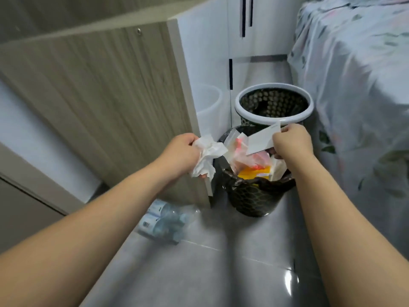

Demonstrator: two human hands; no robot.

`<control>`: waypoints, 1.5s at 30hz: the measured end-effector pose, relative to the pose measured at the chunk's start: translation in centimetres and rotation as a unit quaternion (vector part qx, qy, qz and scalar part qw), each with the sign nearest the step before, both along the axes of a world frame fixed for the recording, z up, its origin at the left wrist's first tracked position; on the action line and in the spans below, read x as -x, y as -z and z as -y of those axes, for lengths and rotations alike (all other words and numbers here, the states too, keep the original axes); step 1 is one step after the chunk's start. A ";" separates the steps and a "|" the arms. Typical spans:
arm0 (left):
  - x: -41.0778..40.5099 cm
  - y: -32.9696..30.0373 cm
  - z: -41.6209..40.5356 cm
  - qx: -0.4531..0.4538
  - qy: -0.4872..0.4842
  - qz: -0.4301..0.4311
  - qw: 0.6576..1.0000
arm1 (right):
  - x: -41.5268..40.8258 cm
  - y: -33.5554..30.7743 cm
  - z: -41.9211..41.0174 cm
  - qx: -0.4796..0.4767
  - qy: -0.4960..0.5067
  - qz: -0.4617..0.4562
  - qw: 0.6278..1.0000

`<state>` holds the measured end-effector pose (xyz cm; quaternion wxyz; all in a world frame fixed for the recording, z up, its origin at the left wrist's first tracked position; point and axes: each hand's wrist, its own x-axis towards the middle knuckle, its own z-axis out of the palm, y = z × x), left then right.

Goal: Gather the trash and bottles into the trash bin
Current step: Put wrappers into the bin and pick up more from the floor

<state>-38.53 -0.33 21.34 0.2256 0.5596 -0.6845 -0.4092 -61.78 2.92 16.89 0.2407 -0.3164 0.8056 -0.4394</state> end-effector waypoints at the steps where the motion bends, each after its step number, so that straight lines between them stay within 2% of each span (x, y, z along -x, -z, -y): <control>1: 1.1 -0.1 0.4 -0.001 0.001 -0.014 1.000 | 0.3 0.6 -0.1 -0.020 -0.003 0.016 1.000; 4: 4.8 0.5 1.7 -0.005 -0.011 -0.056 0.998 | 1.3 2.3 -0.1 -0.074 -0.007 0.033 0.997; 7: 8.5 1.8 2.8 0.025 -0.024 -0.050 0.998 | 2.1 2.7 -0.7 -0.089 -0.012 -0.010 0.996; 11: 12.3 4.6 3.0 0.074 0.003 -0.002 0.997 | 2.9 2.6 -1.5 -0.077 -0.032 -0.033 0.996; 13: 13.4 6.6 3.0 0.115 0.042 0.071 0.990 | 2.7 2.8 -1.5 -0.068 -0.064 -0.022 0.995; 16: 14.2 9.1 3.6 0.166 0.156 0.199 0.953 | 2.5 3.6 -1.1 -0.094 -0.103 -0.010 0.990; 18: 14.2 10.3 4.2 0.193 0.225 0.309 0.904 | 2.4 3.9 -0.7 -0.119 -0.111 -0.001 0.987; 20: 14.0 11.1 4.7 0.176 0.287 0.392 0.856 | 2.4 4.3 -0.3 -0.126 -0.107 -0.001 0.986; 22: 13.8 11.6 5.2 0.150 0.323 0.440 0.825 | 2.4 4.3 -0.1 -0.128 -0.102 0.003 0.986; 23: 13.7 11.7 5.5 0.147 0.328 0.441 0.822 | 2.4 4.3 -0.1 -0.130 -0.102 0.003 0.986; 25: 13.4 11.4 5.9 0.154 0.319 0.402 0.845 | 2.5 4.0 0.0 -0.126 -0.098 -0.005 0.987; 30: 11.3 9.3 4.4 0.214 0.228 0.237 0.920 | 1.5 2.6 -0.4 -0.095 -0.104 -0.047 0.989; 34: 7.2 8.1 0.9 0.267 0.186 0.149 0.934 | -1.4 1.9 -0.2 -0.067 -0.145 -0.089 0.983; 38: 0.8 7.5 -1.8 0.287 0.168 0.158 0.930 | -5.4 0.9 0.0 -0.087 -0.214 -0.119 0.966; 45: -13.0 7.3 -3.7 0.243 0.107 0.279 0.923 | -17.8 -0.5 -0.6 -0.108 -0.405 -0.272 0.866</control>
